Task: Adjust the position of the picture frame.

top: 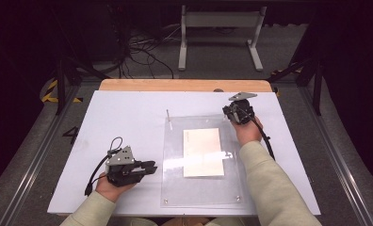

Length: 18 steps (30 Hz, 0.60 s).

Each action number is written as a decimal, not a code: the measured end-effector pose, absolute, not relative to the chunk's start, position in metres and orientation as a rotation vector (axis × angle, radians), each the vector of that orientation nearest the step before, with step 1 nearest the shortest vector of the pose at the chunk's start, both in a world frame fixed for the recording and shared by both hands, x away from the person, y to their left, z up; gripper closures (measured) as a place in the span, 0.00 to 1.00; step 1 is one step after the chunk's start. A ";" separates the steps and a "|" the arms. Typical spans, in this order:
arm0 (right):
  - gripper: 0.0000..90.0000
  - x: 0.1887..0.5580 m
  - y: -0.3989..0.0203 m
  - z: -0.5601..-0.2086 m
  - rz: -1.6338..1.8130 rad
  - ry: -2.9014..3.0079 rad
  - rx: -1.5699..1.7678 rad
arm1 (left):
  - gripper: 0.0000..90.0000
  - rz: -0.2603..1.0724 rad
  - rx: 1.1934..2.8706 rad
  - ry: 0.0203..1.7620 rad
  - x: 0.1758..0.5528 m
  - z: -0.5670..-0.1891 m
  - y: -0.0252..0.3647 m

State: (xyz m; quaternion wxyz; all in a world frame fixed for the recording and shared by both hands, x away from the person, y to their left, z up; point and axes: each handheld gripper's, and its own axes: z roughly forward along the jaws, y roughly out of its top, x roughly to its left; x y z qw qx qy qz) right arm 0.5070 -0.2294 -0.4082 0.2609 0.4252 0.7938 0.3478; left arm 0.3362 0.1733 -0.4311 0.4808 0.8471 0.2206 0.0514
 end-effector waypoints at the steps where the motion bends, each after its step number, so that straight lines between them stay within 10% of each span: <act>1: 0.94 0.507 -0.227 -0.410 0.940 2.146 1.165 | 0.83 0.126 2.065 0.539 0.336 -0.431 0.174; 18: 0.94 0.494 -0.240 -0.424 1.000 2.163 1.231 | 0.79 0.117 2.082 0.538 0.338 -0.434 0.171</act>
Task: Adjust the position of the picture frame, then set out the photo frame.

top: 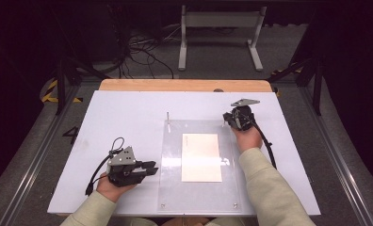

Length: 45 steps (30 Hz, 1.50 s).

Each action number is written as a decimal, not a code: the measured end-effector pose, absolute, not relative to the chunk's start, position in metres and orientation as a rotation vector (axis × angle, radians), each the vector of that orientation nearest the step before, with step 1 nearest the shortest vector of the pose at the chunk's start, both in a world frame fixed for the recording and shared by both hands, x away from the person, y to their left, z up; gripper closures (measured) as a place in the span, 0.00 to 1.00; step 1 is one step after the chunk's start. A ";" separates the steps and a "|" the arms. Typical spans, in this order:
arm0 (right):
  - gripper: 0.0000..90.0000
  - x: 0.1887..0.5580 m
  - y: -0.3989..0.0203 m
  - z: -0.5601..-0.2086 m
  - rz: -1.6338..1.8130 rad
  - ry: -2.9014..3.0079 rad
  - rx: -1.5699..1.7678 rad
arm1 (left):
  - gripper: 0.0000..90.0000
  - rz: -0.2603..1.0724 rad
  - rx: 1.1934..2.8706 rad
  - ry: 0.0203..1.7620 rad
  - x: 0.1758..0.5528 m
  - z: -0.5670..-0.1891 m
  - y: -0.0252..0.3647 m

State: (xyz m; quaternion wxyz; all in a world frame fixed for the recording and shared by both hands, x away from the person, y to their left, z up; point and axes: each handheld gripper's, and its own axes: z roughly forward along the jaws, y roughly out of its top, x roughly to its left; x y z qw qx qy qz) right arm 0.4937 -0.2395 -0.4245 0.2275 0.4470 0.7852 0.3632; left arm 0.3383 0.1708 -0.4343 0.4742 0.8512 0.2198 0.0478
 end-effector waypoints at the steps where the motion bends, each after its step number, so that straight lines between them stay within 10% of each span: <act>1: 0.94 0.494 -0.240 -0.424 1.002 2.166 1.230 | 0.79 0.110 2.083 0.541 0.338 -0.434 0.170; 16: 0.71 0.462 -0.265 -0.403 1.223 2.260 1.051 | 0.67 0.216 2.019 0.577 0.337 -0.429 0.174; 22: 0.48 0.446 -0.268 -0.401 1.271 2.337 0.873 | 0.64 0.269 2.007 0.599 0.336 -0.427 0.174; 30: 0.44 0.443 -0.269 -0.397 1.292 2.238 0.913 | 0.56 0.298 1.987 0.702 0.345 -0.427 0.181; 45: 0.69 0.489 -0.265 -0.409 1.158 2.316 1.005 | 0.56 0.287 2.012 0.685 0.343 -0.431 0.179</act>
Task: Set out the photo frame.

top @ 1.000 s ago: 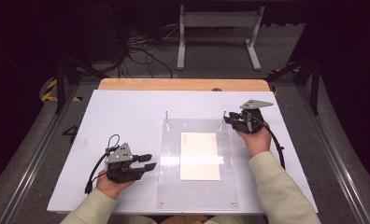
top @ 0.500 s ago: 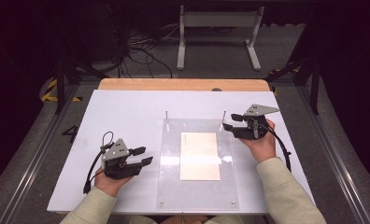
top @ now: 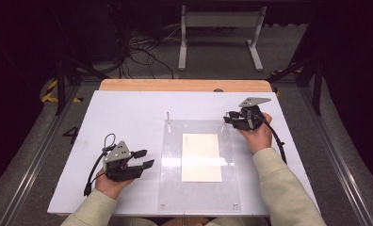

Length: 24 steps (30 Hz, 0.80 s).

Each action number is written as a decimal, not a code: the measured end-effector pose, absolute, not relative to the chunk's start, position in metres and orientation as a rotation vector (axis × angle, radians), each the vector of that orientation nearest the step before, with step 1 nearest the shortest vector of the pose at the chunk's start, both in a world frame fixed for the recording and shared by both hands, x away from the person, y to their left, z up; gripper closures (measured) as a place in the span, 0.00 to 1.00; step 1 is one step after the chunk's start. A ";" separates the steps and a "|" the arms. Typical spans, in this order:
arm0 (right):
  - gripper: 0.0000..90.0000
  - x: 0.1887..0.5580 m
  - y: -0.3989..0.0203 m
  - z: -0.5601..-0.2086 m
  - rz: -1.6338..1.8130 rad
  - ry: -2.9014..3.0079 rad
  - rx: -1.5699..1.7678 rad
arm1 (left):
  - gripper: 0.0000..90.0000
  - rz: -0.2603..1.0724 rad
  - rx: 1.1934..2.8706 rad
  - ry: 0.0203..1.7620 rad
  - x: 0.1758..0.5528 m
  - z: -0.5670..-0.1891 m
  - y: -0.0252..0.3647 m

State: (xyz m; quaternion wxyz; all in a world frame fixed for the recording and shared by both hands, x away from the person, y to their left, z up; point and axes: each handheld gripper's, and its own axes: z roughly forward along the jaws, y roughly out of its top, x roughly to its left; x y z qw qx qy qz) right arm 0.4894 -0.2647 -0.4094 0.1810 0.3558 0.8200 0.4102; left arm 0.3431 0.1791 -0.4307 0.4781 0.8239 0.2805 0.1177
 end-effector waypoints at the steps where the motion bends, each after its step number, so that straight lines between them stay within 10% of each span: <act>1: 0.68 0.492 -0.265 -0.410 1.174 2.321 1.012 | 0.57 0.287 2.018 0.680 0.343 -0.431 0.179; 8: 0.60 0.501 -0.261 -0.413 1.112 2.309 0.983 | 0.57 0.287 2.016 0.684 0.340 -0.431 0.181; 24: 0.91 0.502 -0.258 -0.413 1.049 2.317 0.904 | 0.57 0.283 2.011 0.701 0.336 -0.432 0.185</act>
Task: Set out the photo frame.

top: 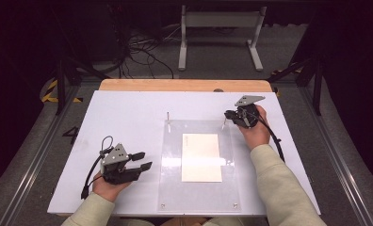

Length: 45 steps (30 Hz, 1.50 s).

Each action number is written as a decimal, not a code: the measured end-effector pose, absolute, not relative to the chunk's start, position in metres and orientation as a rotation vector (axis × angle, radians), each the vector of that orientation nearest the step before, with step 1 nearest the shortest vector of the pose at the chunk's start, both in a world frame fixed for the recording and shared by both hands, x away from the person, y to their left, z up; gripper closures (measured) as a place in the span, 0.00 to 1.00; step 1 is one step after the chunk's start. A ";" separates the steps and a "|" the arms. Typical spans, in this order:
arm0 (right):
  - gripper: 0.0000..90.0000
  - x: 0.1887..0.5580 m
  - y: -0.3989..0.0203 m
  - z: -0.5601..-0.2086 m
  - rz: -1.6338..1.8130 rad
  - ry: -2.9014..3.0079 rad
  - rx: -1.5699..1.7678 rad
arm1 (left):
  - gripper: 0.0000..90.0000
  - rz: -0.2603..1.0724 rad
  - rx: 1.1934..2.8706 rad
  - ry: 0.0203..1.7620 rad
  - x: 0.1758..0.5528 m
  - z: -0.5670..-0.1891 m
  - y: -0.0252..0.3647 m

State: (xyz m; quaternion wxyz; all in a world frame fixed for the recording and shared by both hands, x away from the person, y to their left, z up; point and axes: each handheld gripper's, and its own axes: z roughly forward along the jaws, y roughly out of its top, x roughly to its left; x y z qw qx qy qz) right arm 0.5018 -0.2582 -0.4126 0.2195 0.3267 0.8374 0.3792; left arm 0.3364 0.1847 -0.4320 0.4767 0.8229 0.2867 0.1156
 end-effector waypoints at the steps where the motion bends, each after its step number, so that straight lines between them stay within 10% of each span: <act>1: 0.91 0.502 -0.258 -0.413 1.049 2.317 0.904 | 0.57 0.283 2.012 0.698 0.336 -0.432 0.185; 37: 0.95 0.531 -0.250 -0.411 1.041 2.270 1.421 | 0.57 0.271 2.021 0.669 0.338 -0.432 0.177; 45: 0.95 0.542 -0.255 -0.414 1.111 2.264 1.487 | 0.33 0.363 2.014 0.598 0.341 -0.439 0.178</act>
